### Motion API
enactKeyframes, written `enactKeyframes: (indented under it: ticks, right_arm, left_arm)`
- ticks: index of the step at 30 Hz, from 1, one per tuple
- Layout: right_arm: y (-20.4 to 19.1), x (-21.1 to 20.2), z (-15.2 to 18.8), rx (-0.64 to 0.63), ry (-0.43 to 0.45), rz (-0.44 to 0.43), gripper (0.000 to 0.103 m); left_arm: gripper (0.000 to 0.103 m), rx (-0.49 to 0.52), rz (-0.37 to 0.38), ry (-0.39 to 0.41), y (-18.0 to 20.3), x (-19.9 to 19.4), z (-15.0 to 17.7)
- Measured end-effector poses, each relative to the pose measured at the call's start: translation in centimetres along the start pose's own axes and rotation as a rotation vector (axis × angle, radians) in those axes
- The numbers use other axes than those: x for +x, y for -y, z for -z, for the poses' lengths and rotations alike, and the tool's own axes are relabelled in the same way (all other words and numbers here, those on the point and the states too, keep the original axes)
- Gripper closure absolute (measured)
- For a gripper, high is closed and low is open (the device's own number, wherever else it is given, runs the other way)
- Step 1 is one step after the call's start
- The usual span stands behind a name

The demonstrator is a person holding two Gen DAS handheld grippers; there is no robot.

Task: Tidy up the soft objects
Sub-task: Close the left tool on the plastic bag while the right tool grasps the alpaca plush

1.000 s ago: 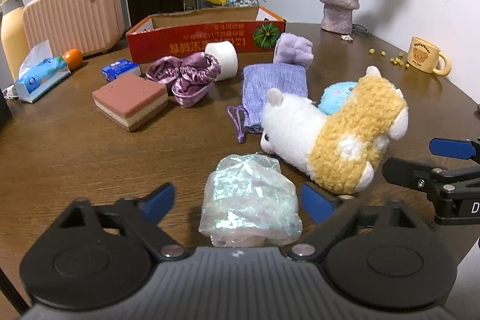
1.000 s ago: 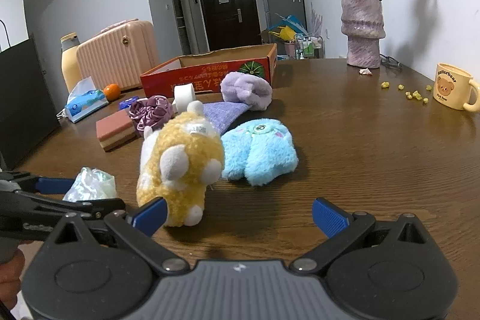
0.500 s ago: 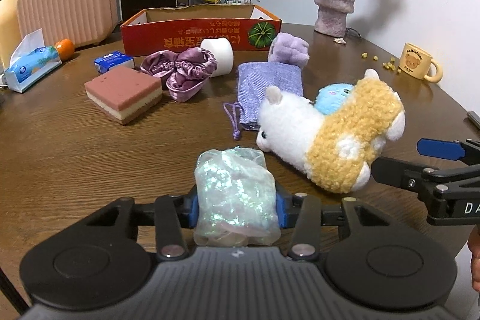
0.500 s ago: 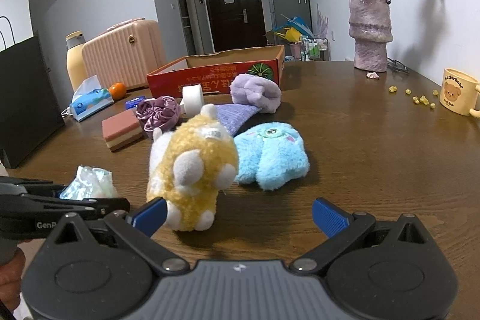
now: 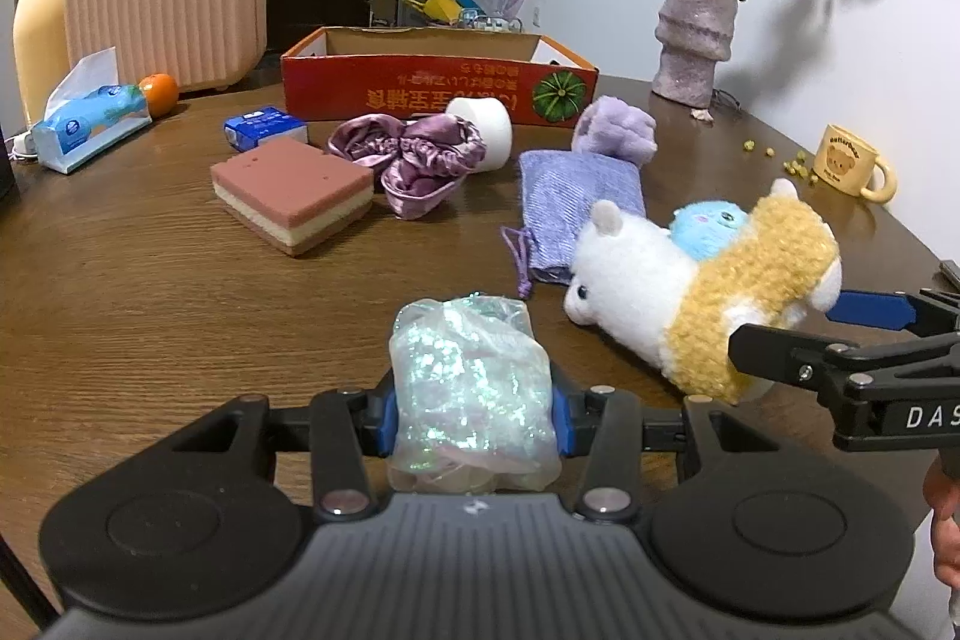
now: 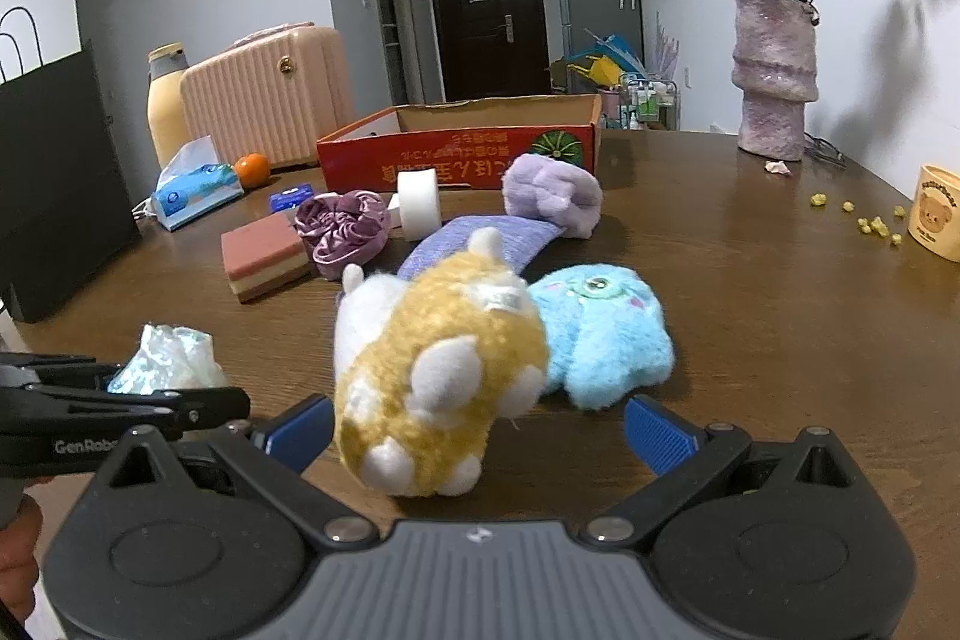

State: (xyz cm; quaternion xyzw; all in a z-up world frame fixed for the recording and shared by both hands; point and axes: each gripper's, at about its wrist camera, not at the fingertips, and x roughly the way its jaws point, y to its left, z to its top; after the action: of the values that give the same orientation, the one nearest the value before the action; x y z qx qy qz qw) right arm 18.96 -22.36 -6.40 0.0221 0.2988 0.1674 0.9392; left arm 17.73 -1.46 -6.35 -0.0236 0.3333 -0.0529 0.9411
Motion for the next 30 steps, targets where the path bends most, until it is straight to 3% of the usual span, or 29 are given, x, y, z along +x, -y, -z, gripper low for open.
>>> enactKeyframes:
  ticks: [30]
  right_arm:
    - [-3.3, 4.7, -2.1, -0.069, -0.064, -0.004, 0.000]
  left_arm:
    - [0.057, -0.083, 0.007, 0.026, -4.8, 1.8, -0.7]
